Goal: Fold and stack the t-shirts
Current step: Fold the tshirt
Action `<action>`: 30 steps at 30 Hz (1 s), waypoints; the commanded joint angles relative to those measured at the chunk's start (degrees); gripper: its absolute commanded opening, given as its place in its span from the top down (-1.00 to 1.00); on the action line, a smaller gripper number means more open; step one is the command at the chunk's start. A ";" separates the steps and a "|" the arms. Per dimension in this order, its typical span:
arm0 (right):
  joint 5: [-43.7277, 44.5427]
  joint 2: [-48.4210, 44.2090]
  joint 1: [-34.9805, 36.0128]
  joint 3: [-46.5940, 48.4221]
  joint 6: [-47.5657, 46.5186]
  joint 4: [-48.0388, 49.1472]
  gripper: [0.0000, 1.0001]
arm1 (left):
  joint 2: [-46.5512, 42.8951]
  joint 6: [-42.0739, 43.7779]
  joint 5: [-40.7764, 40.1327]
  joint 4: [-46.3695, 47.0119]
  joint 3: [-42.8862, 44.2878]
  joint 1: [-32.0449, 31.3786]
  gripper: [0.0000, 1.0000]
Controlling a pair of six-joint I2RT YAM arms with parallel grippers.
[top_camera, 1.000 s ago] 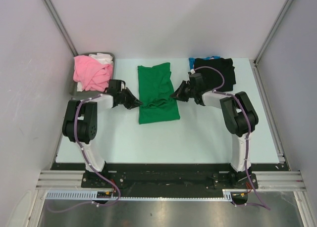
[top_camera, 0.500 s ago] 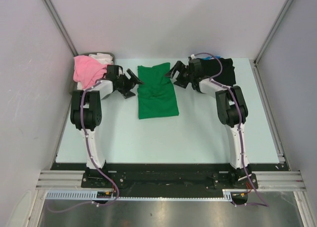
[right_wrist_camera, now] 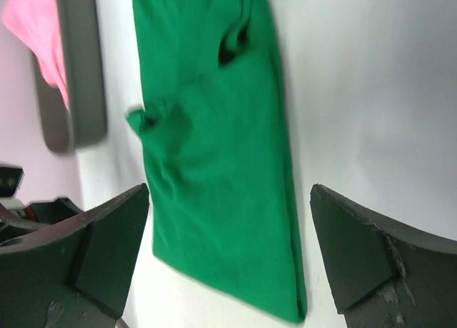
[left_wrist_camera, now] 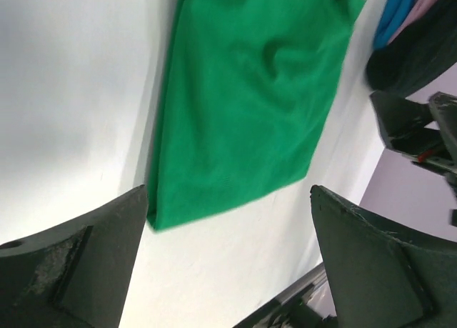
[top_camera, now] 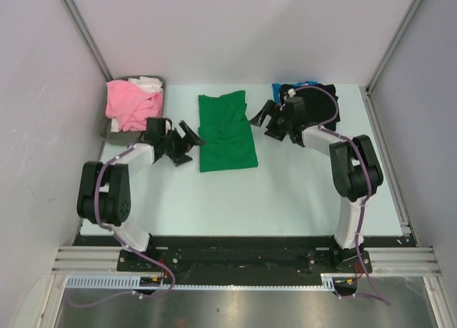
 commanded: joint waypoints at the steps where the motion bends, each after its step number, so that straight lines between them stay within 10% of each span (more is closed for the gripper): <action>1: 5.96 -8.58 5.02 -5.96 -11.05 -7.06 -0.99 | -5.67 2.13 -1.13 3.94 -8.90 -1.88 -0.99; 15: 7.47 -12.19 6.87 -20.57 -12.21 -2.58 -0.90 | -1.20 1.87 -1.65 9.66 -14.98 -3.46 -0.86; 27: 4.83 -8.41 6.78 -22.41 -9.92 1.38 -0.83 | 5.22 0.29 0.28 14.22 -14.45 -4.87 0.10; 30: 4.30 -7.71 6.87 -22.41 -9.48 1.99 -0.83 | 5.58 0.11 0.45 15.28 -14.80 -5.05 0.67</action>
